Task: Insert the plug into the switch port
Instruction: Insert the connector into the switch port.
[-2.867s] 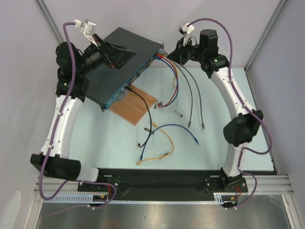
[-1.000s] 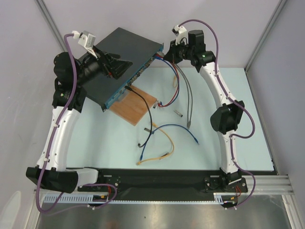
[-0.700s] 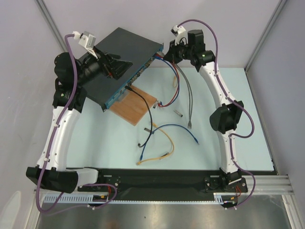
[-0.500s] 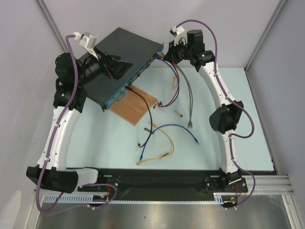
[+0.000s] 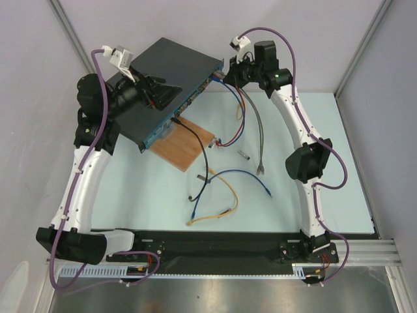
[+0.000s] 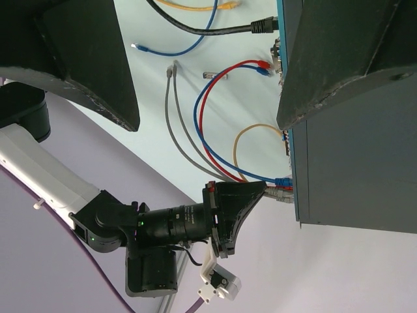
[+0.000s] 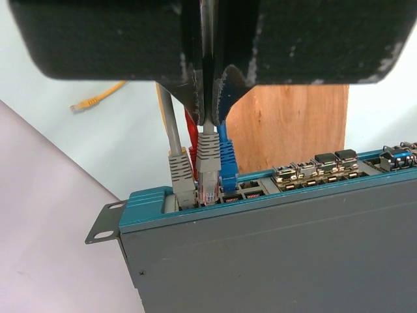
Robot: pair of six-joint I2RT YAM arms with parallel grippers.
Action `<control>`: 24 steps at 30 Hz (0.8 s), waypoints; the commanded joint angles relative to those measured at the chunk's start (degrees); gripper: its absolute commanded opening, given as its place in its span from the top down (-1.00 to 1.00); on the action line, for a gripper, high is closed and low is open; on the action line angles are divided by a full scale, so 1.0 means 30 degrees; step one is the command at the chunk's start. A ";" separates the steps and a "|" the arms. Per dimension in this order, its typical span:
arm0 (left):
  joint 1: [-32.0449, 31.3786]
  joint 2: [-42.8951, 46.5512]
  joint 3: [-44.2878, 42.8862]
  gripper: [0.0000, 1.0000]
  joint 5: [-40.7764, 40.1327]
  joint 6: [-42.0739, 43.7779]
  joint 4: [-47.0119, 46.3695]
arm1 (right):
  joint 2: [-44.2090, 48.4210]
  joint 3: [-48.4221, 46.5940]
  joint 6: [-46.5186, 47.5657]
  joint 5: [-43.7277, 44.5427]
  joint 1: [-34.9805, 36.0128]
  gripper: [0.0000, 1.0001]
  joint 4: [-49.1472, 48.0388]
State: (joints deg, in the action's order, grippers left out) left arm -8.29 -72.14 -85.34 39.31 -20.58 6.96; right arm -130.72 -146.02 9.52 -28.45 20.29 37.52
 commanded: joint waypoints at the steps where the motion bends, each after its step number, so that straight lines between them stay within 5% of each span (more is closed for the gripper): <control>1: -0.0018 0.0697 0.0058 -0.83 0.0256 -0.0318 -0.0914 | -0.0226 -0.1074 -0.0096 0.0868 0.0178 1.00 0.0269; 24: 0.0304 0.1165 0.0526 -0.83 0.0402 -0.0435 -0.1002 | -0.0725 -0.1338 0.0928 0.1630 0.1351 1.00 -0.0143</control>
State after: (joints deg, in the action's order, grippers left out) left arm -7.97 -70.37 -84.31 39.42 -21.02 6.50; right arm -131.39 -147.68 10.44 -24.32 22.22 38.85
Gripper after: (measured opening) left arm 0.915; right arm 0.039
